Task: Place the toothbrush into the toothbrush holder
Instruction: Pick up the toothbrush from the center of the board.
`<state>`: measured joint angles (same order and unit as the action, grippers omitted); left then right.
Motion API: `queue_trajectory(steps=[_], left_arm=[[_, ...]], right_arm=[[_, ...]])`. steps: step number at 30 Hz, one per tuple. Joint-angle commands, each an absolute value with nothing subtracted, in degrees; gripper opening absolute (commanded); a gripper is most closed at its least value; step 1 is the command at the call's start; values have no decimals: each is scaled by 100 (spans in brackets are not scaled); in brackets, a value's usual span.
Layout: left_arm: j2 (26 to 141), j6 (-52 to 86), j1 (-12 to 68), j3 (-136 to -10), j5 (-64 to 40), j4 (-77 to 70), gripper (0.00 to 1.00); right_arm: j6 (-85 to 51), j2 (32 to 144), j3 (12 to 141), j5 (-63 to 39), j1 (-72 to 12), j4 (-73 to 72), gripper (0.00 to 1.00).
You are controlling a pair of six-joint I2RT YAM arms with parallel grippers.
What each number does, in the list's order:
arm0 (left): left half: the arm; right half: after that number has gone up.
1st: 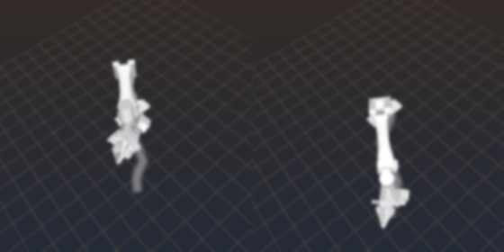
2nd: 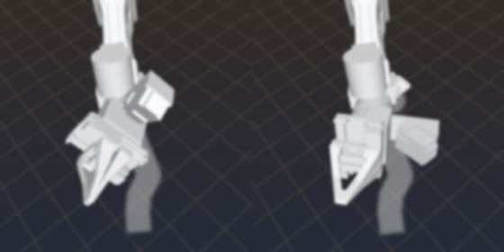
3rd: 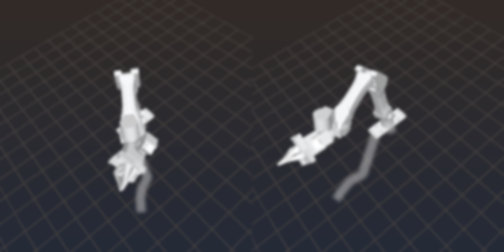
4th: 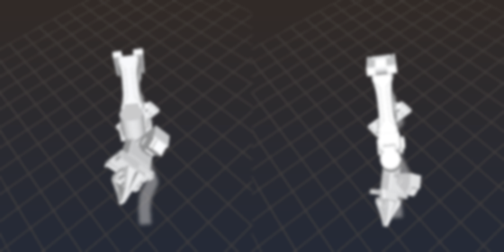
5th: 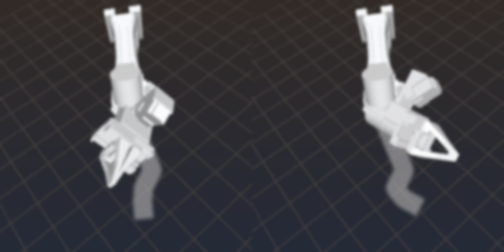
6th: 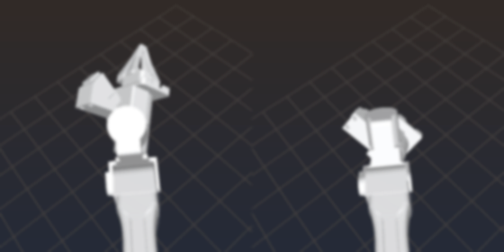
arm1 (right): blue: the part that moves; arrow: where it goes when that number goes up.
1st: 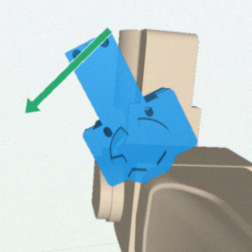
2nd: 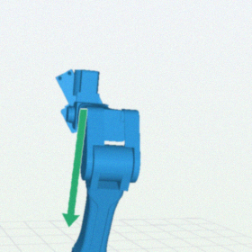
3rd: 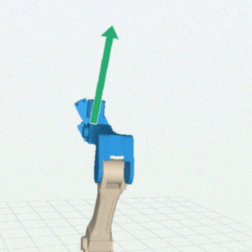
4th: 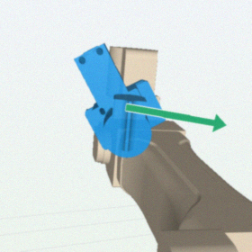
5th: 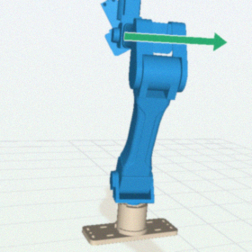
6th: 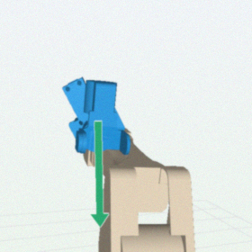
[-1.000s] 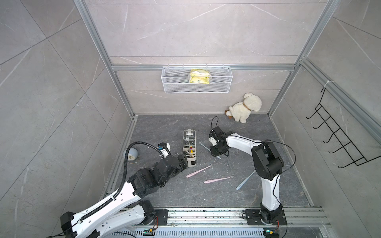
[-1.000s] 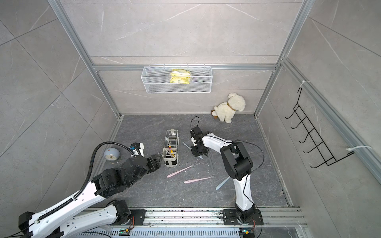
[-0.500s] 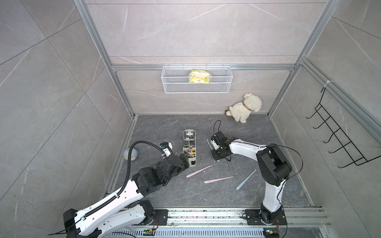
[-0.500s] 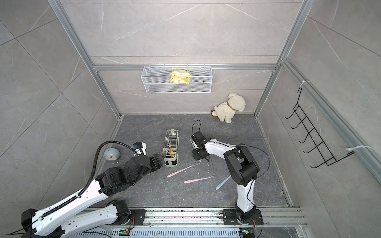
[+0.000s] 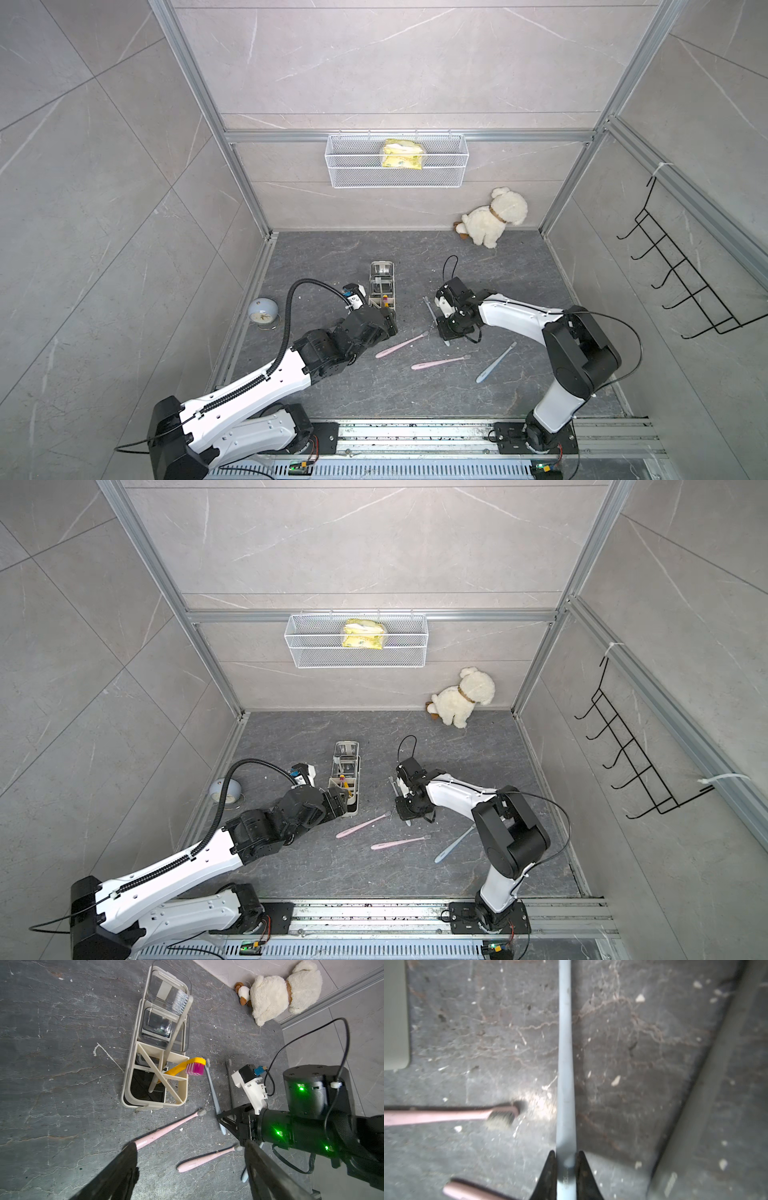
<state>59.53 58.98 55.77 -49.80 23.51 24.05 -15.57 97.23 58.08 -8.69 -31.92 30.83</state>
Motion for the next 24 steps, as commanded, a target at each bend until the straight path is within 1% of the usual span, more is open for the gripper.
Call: queue_trajectory(steps=[1, 6, 14, 24], left_arm=[[6109, 5912, 5664, -5237, 2277, 1911, 81], [6575, 6052, 5868, -5323, 2310, 1566, 81], [7220, 6450, 5924, -5649, 2372, 1462, 81], [8321, 6380, 5915, -6536, 2049, 1317, 82]], right_arm=[[-1771, 9258, 5613, -1142, -3241, 3206, 15], [-1927, 8850, 5269, -1332, -3243, 3101, 15], [-2184, 8218, 4878, -1635, -3270, 2952, 15], [-2285, 7760, 4835, -1752, -3301, 3088, 15]])
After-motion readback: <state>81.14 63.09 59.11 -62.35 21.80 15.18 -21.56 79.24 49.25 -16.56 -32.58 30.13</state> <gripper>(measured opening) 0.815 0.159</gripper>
